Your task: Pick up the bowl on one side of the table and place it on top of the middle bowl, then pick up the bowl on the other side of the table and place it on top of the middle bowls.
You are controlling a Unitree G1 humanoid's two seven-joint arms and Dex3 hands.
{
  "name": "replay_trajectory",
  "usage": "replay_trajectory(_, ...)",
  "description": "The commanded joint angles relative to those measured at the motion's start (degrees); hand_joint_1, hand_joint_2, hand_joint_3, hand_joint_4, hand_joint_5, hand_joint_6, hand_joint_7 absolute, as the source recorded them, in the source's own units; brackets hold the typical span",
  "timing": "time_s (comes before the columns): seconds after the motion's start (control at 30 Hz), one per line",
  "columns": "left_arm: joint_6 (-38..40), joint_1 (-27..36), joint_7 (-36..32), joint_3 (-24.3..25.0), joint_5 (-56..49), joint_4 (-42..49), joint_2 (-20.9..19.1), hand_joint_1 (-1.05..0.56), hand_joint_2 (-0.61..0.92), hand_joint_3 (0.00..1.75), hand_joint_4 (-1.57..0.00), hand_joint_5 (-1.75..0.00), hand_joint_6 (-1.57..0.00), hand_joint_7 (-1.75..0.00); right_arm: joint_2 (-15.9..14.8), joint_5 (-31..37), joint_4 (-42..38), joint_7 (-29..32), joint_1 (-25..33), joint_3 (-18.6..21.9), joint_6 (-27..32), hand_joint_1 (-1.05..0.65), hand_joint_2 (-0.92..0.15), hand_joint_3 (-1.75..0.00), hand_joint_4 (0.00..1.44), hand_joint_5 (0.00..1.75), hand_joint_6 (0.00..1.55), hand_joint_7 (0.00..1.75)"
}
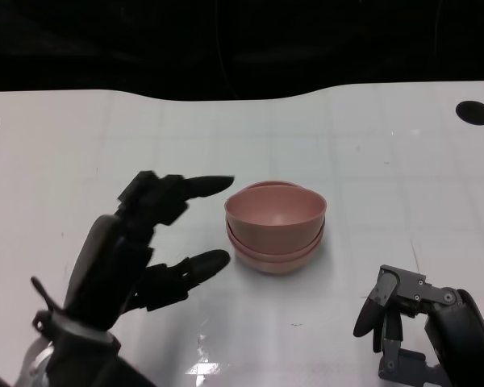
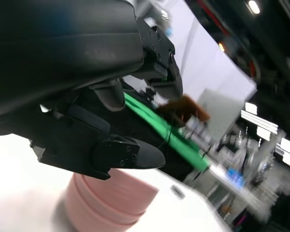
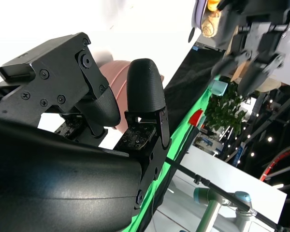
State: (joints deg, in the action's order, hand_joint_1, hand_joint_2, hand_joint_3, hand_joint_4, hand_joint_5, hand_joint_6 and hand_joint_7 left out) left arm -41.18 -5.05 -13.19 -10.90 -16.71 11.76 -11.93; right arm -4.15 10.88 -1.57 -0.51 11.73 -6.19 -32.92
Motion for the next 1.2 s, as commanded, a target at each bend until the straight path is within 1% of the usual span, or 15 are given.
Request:
replay_trajectory(0.03, 2.31, 4.34, 4.6, 0.72, 10.18, -3.05, 2.42, -0.29, 0.91, 0.27, -0.31, -1.54, -0.33, -1.23, -0.33, -0.44, 0.09, 0.38, 0.41, 0.47, -0.6, -0.03, -0.21, -1.67, 0.94, 1.75, 0.86, 1.48)
replay_trajectory(0.07, 3.5, 5.53, 5.84, 0.87, 12.12, -4.24, 2.91, -0.27, 0.9, 0.29, -0.38, -1.53, -0.37, -1.25, -0.39, -0.56, 0.14, 0.31, 0.47, 0.52, -0.78, -0.03, -0.21, -1.67, 0.93, 1.75, 0.86, 1.48)
replay_trajectory(0.1, 4.79, 6.62, 6.98, 1.04, 13.63, -5.41, 3.29, -0.26, 0.86, 0.39, -0.46, -1.51, -0.43, -1.26, -0.45, -0.75, 0.23, 0.2, 0.53, 0.57, -0.86, -0.03, -0.21, -1.67, 0.93, 1.75, 0.86, 1.48)
replay_trajectory(0.13, 6.5, 7.81, 8.42, 1.09, 15.49, -6.83, 3.5, -0.25, 0.77, 0.59, -0.53, -1.49, -0.52, -1.24, -0.55, -0.79, 0.28, 0.17, 0.57, 0.65, -1.02, -0.03, -0.21, -1.67, 0.93, 1.75, 0.86, 1.48)
replay_trajectory(0.2, 9.22, 9.81, 11.16, 1.23, 18.81, -9.22, 3.77, -0.2, 0.68, 0.83, -0.63, -1.48, -0.66, -1.23, -0.74, -0.63, 0.47, 0.18, 0.7, 0.79, -1.15, -0.03, -0.21, -1.67, 0.93, 1.75, 0.86, 1.47)
replay_trajectory(0.3, 13.63, 12.31, 14.67, 1.71, 23.85, -12.33, 4.44, -0.16, 0.62, 0.99, -0.73, -1.5, -0.76, -1.21, -0.98, -0.9, 0.2, -0.05, 0.84, 0.89, -1.76, -0.03, -0.22, -1.65, 0.93, 1.75, 0.86, 1.47)
replay_trajectory(0.37, 15.37, 13.46, 15.88, 2.14, 24.83, -13.58, 4.86, -0.15, 0.61, 1.02, -0.75, -1.5, -0.78, -1.2, -1.23, -1.46, 0.52, -0.43, 1.19, 1.05, -1.75, -0.03, -0.23, -1.64, 0.93, 1.75, 0.86, 1.47)
replay_trajectory(0.43, 18.08, 14.8, 16.83, 2.52, 26.28, -14.74, 5.65, -0.12, 0.56, 1.14, -0.79, -1.61, -0.81, -1.28, -1.77, -2.5, 1.27, -1.08, 1.96, 1.5, -1.58, -0.02, -0.22, -1.63, 0.92, 1.74, 0.86, 1.45)
replay_trajectory(0.5, 20.14, 15.41, 17.53, 2.98, 27.12, -15.58, 6.36, -0.11, 0.51, 1.22, -0.8, -1.66, -0.82, -1.31, -2.0, -3.07, 1.66, -1.45, 2.37, 1.73, -1.45, -0.02, -0.22, -1.63, 0.92, 1.73, 0.87, 1.44)
replay_trajectory(0.73, 22.05, 15.83, 19.19, 4.42, 26.6, -16.69, 7.88, -0.11, 0.49, 1.26, -0.8, -1.67, -0.83, -1.32, -1.87, -3.28, 1.87, -1.91, 2.53, 1.95, -1.33, -0.02, -0.21, -1.63, 0.93, 1.72, 0.88, 1.42)
replay_trajectory(0.77, 21.1, 15.8, 20.69, 4.68, 26.96, -14.97, 7.44, -0.11, 0.49, 1.26, -0.8, -1.67, -0.83, -1.32, -2.05, -3.56, 1.83, -2.12, 2.93, 2.02, -1.7, -0.02, -0.21, -1.63, 0.93, 1.72, 0.88, 1.42)
replay_trajectory(0.8, 20.38, 15.77, 21.91, 4.95, 27.21, -13.66, 7.16, -0.14, 0.47, 1.27, -0.8, -1.71, -0.8, -1.41, -2.17, -3.78, 1.8, -2.29, 3.24, 2.07, -1.97, -0.01, -0.23, -1.6, 0.92, 1.69, 0.87, 1.37)
replay_trajectory(0.87, 19.48, 15.7, 23.6, 5.53, 27.37, -12.13, 7.17, -0.15, 0.46, 1.28, -0.8, -1.73, -0.79, -1.46, -2.28, -4.05, 1.77, -2.53, 3.55, 2.16, -2.26, -0.01, -0.24, -1.58, 0.91, 1.68, 0.87, 1.33)
replay_trajectory(1.03, 17.48, 14.85, 26.65, 6.43, 27.4, -9.72, 7.59, -0.17, 0.42, 1.32, -0.84, -1.75, -0.77, -1.53, -2.42, -3.43, 1.59, -2.48, 3.79, 2.41, -1.99, -0.02, -0.25, -1.53, 0.88, 1.65, 0.87, 1.28)
replay_trajectory(1.2, 16.55, 14.64, 27.68, 7.06, 27.1, -8.9, 8.27, -0.18, 0.4, 1.35, -0.85, -1.75, -0.77, -1.54, -2.41, -3.47, 1.58, -2.51, 3.8, 2.45, -2.02, -0.02, -0.26, -1.51, 0.88, 1.65, 0.87, 1.27)
